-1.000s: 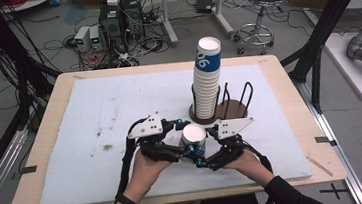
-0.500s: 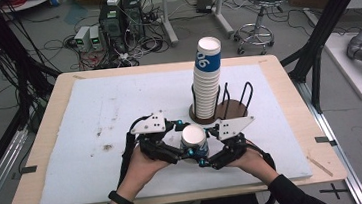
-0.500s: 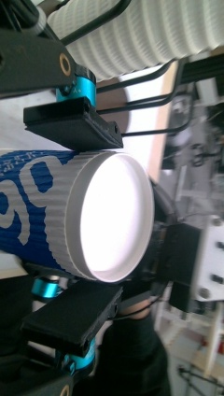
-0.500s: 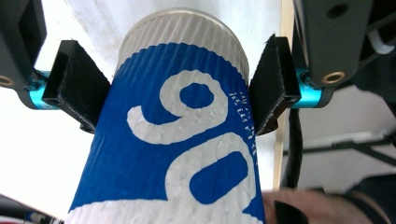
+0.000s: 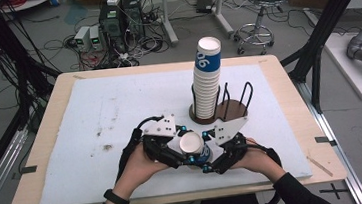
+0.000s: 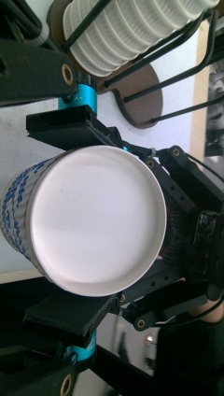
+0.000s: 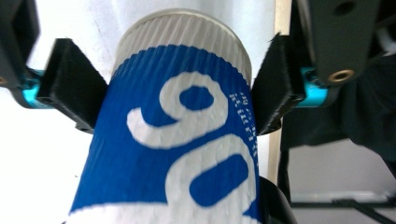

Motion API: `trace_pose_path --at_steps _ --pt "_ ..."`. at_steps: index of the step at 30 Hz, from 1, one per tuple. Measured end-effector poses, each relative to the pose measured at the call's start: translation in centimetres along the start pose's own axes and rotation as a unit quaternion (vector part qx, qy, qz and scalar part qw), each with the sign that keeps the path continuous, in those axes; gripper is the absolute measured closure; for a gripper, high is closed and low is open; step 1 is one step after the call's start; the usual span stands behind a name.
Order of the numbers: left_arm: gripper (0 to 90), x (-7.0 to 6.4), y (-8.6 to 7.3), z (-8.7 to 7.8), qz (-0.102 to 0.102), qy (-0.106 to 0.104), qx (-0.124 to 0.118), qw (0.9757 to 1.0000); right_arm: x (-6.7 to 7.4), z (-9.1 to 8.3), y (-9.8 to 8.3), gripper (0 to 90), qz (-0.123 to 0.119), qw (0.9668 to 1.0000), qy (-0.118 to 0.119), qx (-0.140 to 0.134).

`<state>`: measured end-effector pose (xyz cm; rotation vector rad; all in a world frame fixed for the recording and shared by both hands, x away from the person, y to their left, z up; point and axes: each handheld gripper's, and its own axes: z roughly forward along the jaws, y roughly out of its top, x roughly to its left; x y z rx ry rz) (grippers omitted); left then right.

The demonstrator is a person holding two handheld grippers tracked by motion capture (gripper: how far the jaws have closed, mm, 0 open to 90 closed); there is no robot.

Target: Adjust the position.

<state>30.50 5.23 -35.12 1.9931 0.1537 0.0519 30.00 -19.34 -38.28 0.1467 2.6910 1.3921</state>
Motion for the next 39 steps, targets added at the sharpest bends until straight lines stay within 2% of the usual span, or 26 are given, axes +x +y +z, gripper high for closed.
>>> trace_pose_path --at_steps 2,4,6,9,11,14,17,20,25,27,30,34,37,39 --pt "29.3 0.3 -0.3 -0.5 -0.008 0.004 -0.024 0.9997 -0.3 -0.5 -0.2 19.0 0.015 0.9995 -0.002 -0.029" --pt "29.4 0.6 -0.6 -1.1 -0.020 0.008 -0.056 0.9982 -0.6 -1.1 -0.4 17.2 0.035 0.9978 -0.001 -0.056" --pt "29.6 0.8 -0.9 -1.5 -0.037 0.008 -0.095 0.9948 -0.9 -1.7 -0.7 17.0 0.048 0.9951 -0.006 -0.086" --pt "29.8 0.9 -1.1 -1.9 -0.043 0.016 -0.126 0.9909 -1.2 -2.2 -1.2 17.0 0.078 0.9897 -0.010 -0.120" --pt "30.0 0.9 -1.2 -2.0 -0.047 0.021 -0.145 0.9881 -1.3 -2.2 -1.3 17.0 0.093 0.9868 -0.014 -0.132" --pt "30.3 0.8 -1.3 -2.2 -0.063 0.021 -0.181 0.9812 -1.2 -1.9 -1.3 15.0 0.101 0.9848 -0.009 -0.141" --pt "30.4 0.7 -1.4 -2.1 -0.066 0.023 -0.196 0.9782 -1.2 -1.6 -1.2 15.0 0.114 0.9825 -0.008 -0.147" --pt "30.5 0.7 -1.5 -1.9 -0.066 0.018 -0.202 0.9770 -1.3 -1.2 -1.2 15.0 0.122 0.9813 -0.001 -0.150" --pt "29.4 0.7 -1.4 -1.7 -0.062 0.010 -0.190 0.9798 -1.3 -1.2 -1.1 17.0 0.106 0.9843 0.003 -0.141" --pt "29.3 0.9 -1.4 -1.9 -0.064 0.003 -0.177 0.9822 -1.4 -1.3 -1.1 18.8 0.097 0.9857 0.003 -0.137" --pt "28.6 1.1 -1.2 -2.0 -0.061 -0.010 -0.142 0.9879 -1.4 -1.6 -1.0 20.8 0.085 0.9889 0.005 -0.121" --pt "26.3 1.0 -0.8 -1.8 -0.052 -0.013 -0.086 0.9948 -1.3 -2.1 -0.6 22.2 0.066 0.9925 0.001 -0.103" --pt "27.1 0.9 -0.8 -1.5 -0.043 -0.014 -0.056 0.9974 -1.3 -2.3 -0.5 22.4 0.055 0.9945 0.003 -0.089" --pt "29.3 1.1 -1.0 -1.5 -0.040 -0.023 -0.045 0.9979 -1.3 -2.4 -0.5 22.4 0.045 0.9958 0.001 -0.079"
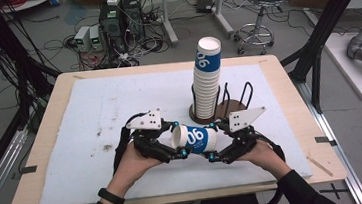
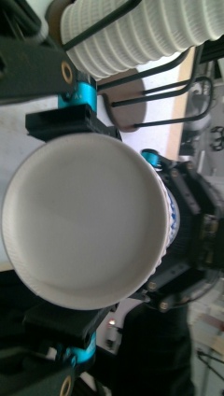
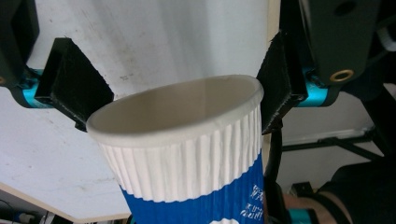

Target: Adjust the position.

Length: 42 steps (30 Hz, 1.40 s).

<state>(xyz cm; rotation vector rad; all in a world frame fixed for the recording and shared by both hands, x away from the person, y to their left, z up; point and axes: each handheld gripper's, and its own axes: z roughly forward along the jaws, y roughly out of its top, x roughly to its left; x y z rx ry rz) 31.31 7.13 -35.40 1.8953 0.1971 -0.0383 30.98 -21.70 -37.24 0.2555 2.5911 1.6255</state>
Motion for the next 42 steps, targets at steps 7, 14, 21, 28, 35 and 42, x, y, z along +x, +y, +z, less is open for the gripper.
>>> trace_pose_path --at_steps 7,14,21,28,35,42 --pt "29.6 0.6 -0.8 -0.5 -0.002 -0.019 -0.058 0.9981 0.2 -0.5 0.2 18.4 0.003 0.9997 -0.006 -0.024" --pt "29.7 0.9 -1.2 -0.9 -0.003 -0.026 -0.113 0.9932 0.0 -1.0 0.2 18.1 0.043 0.9957 0.005 -0.082" --pt "29.3 0.7 -1.4 -0.2 0.002 -0.034 -0.098 0.9946 0.2 -0.3 0.4 18.0 0.040 0.9955 0.012 -0.085" --pt "26.8 0.3 -0.9 0.1 0.011 -0.013 -0.033 0.9993 0.1 -0.6 0.6 22.4 0.019 0.9987 0.017 -0.045" --pt "22.6 -0.5 0.0 0.6 0.058 0.000 0.069 0.9959 0.4 -0.7 1.0 23.3 -0.015 0.9996 0.008 0.023" --pt "29.3 -0.8 -0.2 1.4 0.084 0.005 0.114 0.9899 0.8 -0.5 1.3 21.9 -0.042 0.9972 0.006 0.062"
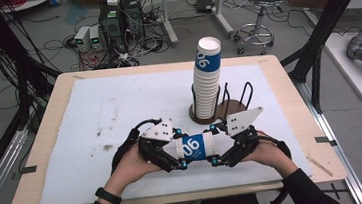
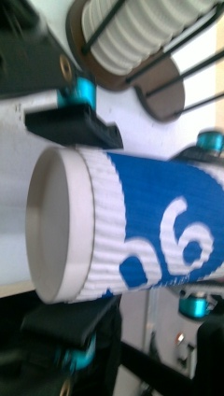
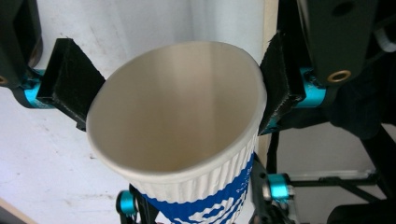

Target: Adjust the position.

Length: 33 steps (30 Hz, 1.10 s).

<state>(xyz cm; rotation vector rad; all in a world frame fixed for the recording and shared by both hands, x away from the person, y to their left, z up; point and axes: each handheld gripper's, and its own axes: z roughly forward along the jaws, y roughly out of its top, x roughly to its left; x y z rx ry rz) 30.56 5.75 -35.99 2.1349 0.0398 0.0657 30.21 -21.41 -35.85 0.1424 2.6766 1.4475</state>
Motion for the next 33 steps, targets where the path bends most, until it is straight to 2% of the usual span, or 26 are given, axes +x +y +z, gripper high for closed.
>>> trace_pose_path --at_steps 3,7,9,12,13,17,18,21,24,26,28,30,33 --pt "29.2 0.2 -0.2 -0.1 0.000 -0.004 -0.013 0.9999 0.0 0.1 0.0 18.7 0.000 1.0000 -0.003 -0.004" --pt "29.8 0.5 -0.7 -0.7 -0.002 -0.008 -0.054 0.9985 -0.2 -0.6 -0.1 18.6 0.011 0.9993 -0.001 -0.035" --pt "29.9 0.6 -0.8 -1.0 -0.004 -0.002 -0.073 0.9973 -0.4 -0.9 -0.2 18.6 0.023 0.9984 -0.001 -0.052" --pt "30.0 0.8 -1.1 -1.5 -0.018 0.000 -0.109 0.9939 -0.7 -1.3 -0.5 18.6 0.041 0.9963 -0.001 -0.076" --pt "30.0 0.9 -1.3 -1.5 -0.022 -0.001 -0.125 0.9920 -0.7 -1.3 -0.5 18.6 0.048 0.9954 -0.001 -0.083" --pt "29.9 0.9 -1.5 -1.7 -0.026 -0.004 -0.168 0.9855 -0.8 -1.2 -0.6 18.6 0.076 0.9910 0.008 -0.110" --pt "29.9 0.9 -1.5 -1.7 -0.029 -0.006 -0.171 0.9849 -0.9 -1.1 -0.6 18.6 0.082 0.9897 0.012 -0.116" --pt "29.7 0.9 -1.6 -1.4 -0.029 -0.011 -0.168 0.9853 -0.8 -0.7 -0.4 18.6 0.089 0.9870 0.020 -0.132" --pt "29.5 0.9 -1.7 -1.2 -0.037 -0.012 -0.164 0.9857 -0.6 -0.5 -0.2 19.7 0.083 0.9865 0.014 -0.141" --pt "29.4 0.8 -1.6 -1.0 -0.038 -0.011 -0.151 0.9878 -0.7 -0.6 -0.3 21.4 0.078 0.9875 0.016 -0.136" --pt "29.2 0.7 -1.5 -0.8 -0.038 -0.011 -0.126 0.9912 -0.8 -0.6 -0.3 22.6 0.076 0.9885 0.019 -0.129" --pt "28.4 0.5 -1.2 -0.5 -0.026 -0.003 -0.094 0.9952 -0.7 -0.6 -0.3 23.2 0.070 0.9904 0.017 -0.118" --pt "27.0 0.2 -0.7 -0.1 -0.009 0.000 -0.057 0.9983 -0.5 -0.6 0.1 23.7 0.050 0.9949 0.013 -0.086"
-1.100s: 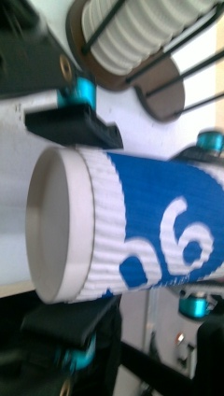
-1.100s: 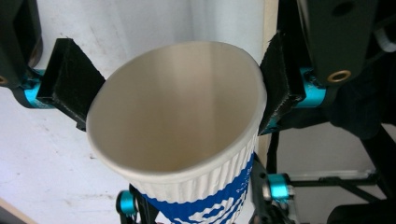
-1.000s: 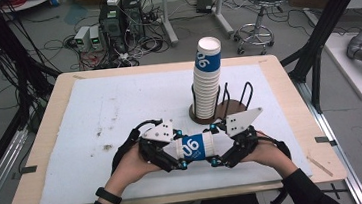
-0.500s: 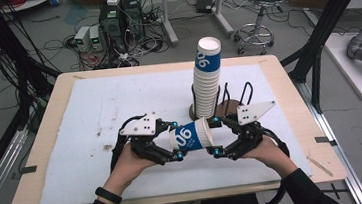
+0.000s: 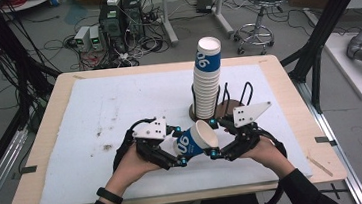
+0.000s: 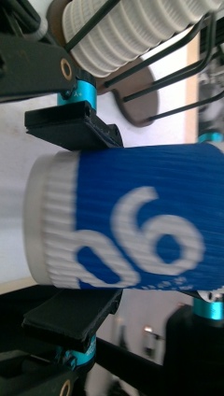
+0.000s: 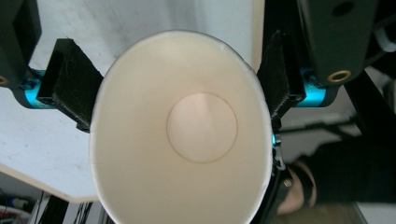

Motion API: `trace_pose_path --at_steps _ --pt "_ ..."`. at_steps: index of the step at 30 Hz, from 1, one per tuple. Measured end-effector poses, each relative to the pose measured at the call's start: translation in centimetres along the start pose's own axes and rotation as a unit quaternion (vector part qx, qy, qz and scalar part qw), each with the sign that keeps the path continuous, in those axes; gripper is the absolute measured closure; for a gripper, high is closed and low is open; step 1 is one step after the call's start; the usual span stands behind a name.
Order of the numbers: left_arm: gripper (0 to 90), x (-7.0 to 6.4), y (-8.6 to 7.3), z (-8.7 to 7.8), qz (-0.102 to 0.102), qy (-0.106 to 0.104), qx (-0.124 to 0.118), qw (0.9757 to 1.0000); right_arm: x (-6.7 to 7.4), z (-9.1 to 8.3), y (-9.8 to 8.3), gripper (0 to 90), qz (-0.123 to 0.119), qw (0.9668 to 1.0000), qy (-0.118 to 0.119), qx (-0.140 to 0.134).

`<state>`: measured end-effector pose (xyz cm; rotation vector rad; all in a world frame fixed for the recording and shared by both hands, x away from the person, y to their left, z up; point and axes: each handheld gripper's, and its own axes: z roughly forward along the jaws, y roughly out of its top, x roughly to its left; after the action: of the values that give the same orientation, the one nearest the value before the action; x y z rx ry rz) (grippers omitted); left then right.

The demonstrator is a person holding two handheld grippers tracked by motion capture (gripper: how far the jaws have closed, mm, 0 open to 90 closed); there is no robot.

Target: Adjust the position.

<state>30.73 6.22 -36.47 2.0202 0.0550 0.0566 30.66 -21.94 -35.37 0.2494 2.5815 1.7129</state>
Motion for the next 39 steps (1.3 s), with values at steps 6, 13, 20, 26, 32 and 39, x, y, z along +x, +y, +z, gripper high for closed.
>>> trace_pose_path --at_steps 6,13,20,26,32,39 --pt "24.8 -0.4 0.1 1.5 0.002 -0.009 0.035 0.9994 0.5 0.3 0.4 25.7 -0.019 0.9995 0.004 0.023" --pt "27.5 -0.2 -0.5 2.3 -0.016 -0.009 0.026 0.9995 0.4 1.0 -0.1 27.1 -0.005 0.9999 0.006 0.012" --pt "20.3 -0.2 -0.6 2.7 -0.036 -0.009 0.009 0.9993 0.2 0.7 -0.2 27.2 0.008 0.9997 0.005 -0.021" --pt "28.7 -0.1 -1.0 3.2 -0.044 -0.021 -0.003 0.9988 0.4 0.7 -0.1 27.2 0.006 0.9993 0.008 -0.036" --pt "29.6 -0.3 -1.1 3.0 -0.036 -0.011 -0.033 0.9987 0.6 0.6 -0.1 21.5 0.009 0.9985 0.004 -0.054" --pt "29.6 -0.4 -1.0 2.9 -0.028 -0.001 -0.047 0.9985 0.8 1.1 -0.1 18.9 0.029 0.9965 0.015 -0.077"
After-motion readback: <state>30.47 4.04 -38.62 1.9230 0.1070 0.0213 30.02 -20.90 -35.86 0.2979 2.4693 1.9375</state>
